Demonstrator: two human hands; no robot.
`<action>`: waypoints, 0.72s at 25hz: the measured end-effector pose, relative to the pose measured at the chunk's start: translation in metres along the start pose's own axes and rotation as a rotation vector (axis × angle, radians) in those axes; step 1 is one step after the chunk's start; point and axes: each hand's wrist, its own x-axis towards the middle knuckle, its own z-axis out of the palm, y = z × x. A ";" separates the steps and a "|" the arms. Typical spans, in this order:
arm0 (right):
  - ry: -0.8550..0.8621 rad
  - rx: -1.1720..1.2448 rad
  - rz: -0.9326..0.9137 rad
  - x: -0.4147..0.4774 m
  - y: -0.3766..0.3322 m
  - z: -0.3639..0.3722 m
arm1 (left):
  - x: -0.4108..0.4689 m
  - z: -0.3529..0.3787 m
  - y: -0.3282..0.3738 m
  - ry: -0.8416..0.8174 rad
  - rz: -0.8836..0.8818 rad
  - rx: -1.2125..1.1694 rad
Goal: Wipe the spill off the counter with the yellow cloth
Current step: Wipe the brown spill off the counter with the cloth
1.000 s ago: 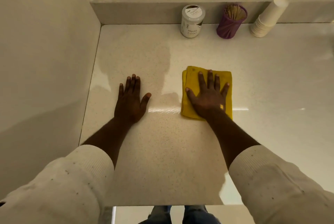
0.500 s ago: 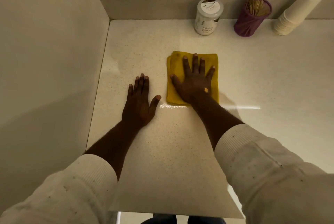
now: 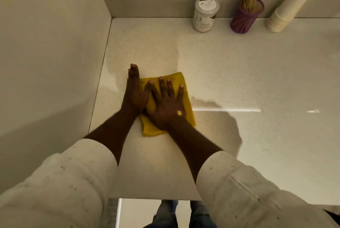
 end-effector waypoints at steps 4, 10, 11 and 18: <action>0.037 -0.028 0.028 -0.039 0.012 0.002 | -0.025 0.015 0.005 -0.021 0.082 0.181; 0.078 -0.095 0.146 -0.084 0.062 -0.013 | -0.067 0.032 0.015 -0.062 0.344 0.411; 0.080 -0.106 0.184 -0.092 0.075 -0.018 | -0.071 0.036 0.020 -0.088 0.354 0.435; -0.006 -0.126 0.442 -0.121 0.166 -0.060 | -0.074 0.067 0.066 -0.158 0.396 0.495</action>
